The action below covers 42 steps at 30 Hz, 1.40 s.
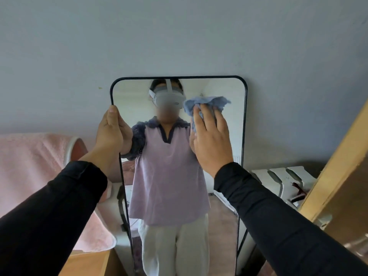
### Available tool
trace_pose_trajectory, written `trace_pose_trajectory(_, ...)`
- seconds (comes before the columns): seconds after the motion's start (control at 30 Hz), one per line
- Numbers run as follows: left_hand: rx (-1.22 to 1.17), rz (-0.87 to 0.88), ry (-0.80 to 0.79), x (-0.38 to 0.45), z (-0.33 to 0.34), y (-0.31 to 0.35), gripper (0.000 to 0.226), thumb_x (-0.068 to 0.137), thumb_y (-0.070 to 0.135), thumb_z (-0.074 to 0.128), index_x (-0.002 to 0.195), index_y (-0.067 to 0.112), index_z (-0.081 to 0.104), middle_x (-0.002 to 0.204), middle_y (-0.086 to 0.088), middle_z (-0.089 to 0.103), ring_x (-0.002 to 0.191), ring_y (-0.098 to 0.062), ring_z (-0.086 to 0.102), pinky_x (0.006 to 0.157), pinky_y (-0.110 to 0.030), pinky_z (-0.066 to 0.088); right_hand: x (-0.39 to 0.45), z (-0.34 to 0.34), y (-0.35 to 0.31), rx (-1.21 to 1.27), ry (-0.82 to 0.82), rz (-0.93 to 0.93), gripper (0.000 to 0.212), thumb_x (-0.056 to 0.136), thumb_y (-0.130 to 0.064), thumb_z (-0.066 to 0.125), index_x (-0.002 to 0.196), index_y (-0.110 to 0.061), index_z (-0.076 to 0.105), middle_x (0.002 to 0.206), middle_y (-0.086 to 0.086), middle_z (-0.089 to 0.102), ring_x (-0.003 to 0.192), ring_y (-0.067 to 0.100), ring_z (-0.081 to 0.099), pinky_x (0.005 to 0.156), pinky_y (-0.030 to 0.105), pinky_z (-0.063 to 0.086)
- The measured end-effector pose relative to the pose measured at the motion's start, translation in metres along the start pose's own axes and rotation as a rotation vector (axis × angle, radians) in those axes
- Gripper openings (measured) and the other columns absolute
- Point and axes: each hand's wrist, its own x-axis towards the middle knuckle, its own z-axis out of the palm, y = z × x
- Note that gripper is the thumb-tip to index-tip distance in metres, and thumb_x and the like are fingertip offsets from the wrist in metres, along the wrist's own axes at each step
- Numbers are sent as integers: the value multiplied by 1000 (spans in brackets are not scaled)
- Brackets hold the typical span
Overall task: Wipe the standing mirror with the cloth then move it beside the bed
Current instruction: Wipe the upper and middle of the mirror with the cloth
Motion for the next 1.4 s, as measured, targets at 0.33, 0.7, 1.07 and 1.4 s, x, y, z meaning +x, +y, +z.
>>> trace_pose_trajectory(0.33, -51, -3, -169, 1, -5, -1, 63, 106, 45, 26, 127, -12, 43, 128, -46, 41, 117, -62, 41, 98, -67, 37, -3, -5, 17, 178, 78, 412, 62, 97, -25, 14, 153, 0, 29, 160, 23, 26, 150, 42, 19, 122, 53, 25)
trace_pose_trajectory(0.7, -91, -1, -163, -7, -10, -10, 57, 100, 57, 31, 111, 9, 60, 93, -20, 54, 86, -36, 52, 76, -39, 47, -30, 2, 38, 134, 32, 275, 60, 99, -14, 37, 156, -3, 21, 162, 22, 24, 152, 34, 20, 123, 48, 25)
trace_pose_trajectory(1.07, 41, 73, -351, -38, -51, -62, 48, 96, 54, 39, 76, 12, 53, 85, -28, 58, 73, -41, 55, 72, -50, 47, -50, 7, 30, 97, -53, 21, 60, 97, -14, 27, 156, -2, 22, 161, 24, 26, 151, 37, 23, 123, 49, 24)
trace_pose_trajectory(1.4, 76, 167, -319, -50, -45, -83, 49, 105, 42, 35, 77, 5, 51, 79, -26, 58, 74, -43, 53, 68, -38, 42, -64, 22, -15, 264, -25, 261, 65, 97, -1, 39, 158, -1, 16, 166, 19, 11, 155, 38, 4, 125, 49, 18)
